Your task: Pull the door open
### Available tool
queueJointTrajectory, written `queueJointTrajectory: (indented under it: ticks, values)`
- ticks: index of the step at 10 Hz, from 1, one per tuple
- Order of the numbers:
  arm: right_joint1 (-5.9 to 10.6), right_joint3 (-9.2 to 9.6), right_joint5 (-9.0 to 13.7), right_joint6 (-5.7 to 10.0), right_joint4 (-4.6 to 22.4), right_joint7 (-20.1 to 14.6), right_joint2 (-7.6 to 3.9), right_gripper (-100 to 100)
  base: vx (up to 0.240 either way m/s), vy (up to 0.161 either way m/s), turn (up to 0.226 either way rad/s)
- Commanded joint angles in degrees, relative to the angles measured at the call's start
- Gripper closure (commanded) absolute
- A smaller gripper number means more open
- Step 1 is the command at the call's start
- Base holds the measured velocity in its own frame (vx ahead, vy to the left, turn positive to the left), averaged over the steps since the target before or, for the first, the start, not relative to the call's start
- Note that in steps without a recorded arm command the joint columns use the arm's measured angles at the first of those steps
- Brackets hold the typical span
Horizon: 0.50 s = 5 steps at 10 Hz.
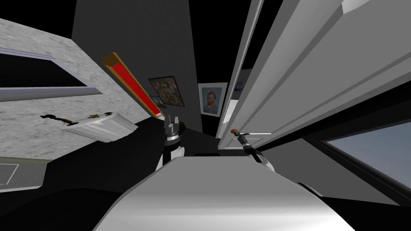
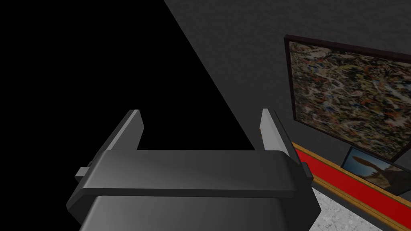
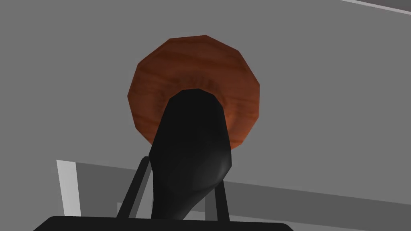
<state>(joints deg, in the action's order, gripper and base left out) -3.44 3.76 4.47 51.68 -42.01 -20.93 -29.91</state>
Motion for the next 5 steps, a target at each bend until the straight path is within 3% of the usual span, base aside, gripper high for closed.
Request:
queueJointTrajectory:
  ticks: [1, 4, 5]
  values:
    - [-1.31, 0.77, -0.2, 1.65, -0.7, -1.0, -1.05, 100, -0.193, -0.073, 0.139]
    - [-2.59, 1.72, -0.5, 3.66, -0.8, -2.3, -2.27, 100, -0.173, -0.068, 0.076]
    - [-2.40, 1.69, -0.5, 2.92, -0.8, -2.0, -1.84, 100, -0.054, -0.017, 0.006]
